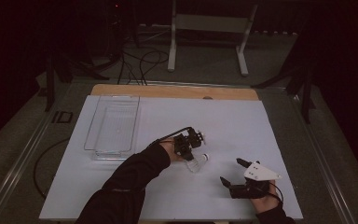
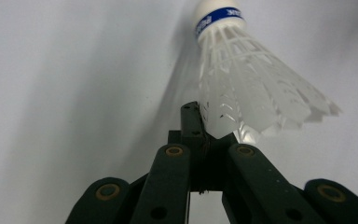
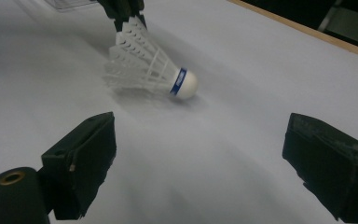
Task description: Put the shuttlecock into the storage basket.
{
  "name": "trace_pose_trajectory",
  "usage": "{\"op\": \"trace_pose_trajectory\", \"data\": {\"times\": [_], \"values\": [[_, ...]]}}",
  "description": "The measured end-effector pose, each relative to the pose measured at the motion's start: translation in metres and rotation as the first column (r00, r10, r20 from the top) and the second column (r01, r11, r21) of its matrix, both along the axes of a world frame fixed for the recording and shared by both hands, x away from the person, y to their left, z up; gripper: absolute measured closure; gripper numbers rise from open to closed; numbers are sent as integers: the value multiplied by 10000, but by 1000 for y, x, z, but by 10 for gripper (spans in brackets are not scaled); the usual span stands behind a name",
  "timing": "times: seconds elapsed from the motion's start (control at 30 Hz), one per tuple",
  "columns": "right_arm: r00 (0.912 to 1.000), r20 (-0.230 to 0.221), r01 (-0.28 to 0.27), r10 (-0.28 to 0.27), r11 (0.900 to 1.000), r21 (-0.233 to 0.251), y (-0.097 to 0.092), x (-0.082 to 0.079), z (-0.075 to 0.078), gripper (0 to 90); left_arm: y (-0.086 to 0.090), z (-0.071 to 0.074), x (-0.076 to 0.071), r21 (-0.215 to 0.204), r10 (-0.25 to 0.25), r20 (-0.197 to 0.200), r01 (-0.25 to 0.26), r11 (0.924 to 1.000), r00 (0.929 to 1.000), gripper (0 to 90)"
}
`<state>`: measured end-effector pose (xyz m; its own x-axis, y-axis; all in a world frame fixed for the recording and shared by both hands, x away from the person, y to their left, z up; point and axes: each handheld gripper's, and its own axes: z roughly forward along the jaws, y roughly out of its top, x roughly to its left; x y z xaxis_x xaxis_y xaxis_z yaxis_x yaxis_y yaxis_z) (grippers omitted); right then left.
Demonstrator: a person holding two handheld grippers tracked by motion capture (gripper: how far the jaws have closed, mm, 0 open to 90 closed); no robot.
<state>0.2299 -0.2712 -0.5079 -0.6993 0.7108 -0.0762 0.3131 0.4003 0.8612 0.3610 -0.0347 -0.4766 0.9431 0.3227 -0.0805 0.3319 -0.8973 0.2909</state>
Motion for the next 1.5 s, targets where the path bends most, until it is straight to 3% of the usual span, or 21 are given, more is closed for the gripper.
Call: {"op": "trace_pose_trajectory", "data": {"times": [0.2, 0.43, 0.77, 1.2, 1.5], "values": [[10000, 7, 32, -32, 10000, 25, 0, 0, 0, 98, 5, 14, -3, -91, -182, 368, 186, 9998, 9992, 900], [10000, -29, 8, -8, 10000, 16, 1, 1, -1, 98, 10, 21, -6, -6, -437, 402, 437, 9990, 9982, 900], [10000, -67, 3, -3, 10000, 3, 1, 1, -1, 98, 21, 34, -5, -330, -182, 530, 200, 9993, 9984, 900], [10000, -13, -23, 23, 10000, -61, 1, 1, -1, 98, 34, 47, -5, -341, 1, 592, 20, 9994, 9982, 900], [10000, -24, -34, 34, 10000, -92, 2, 2, -1, 98, 51, 63, -7, -431, 306, 723, -276, 9987, 9969, 900]]}}
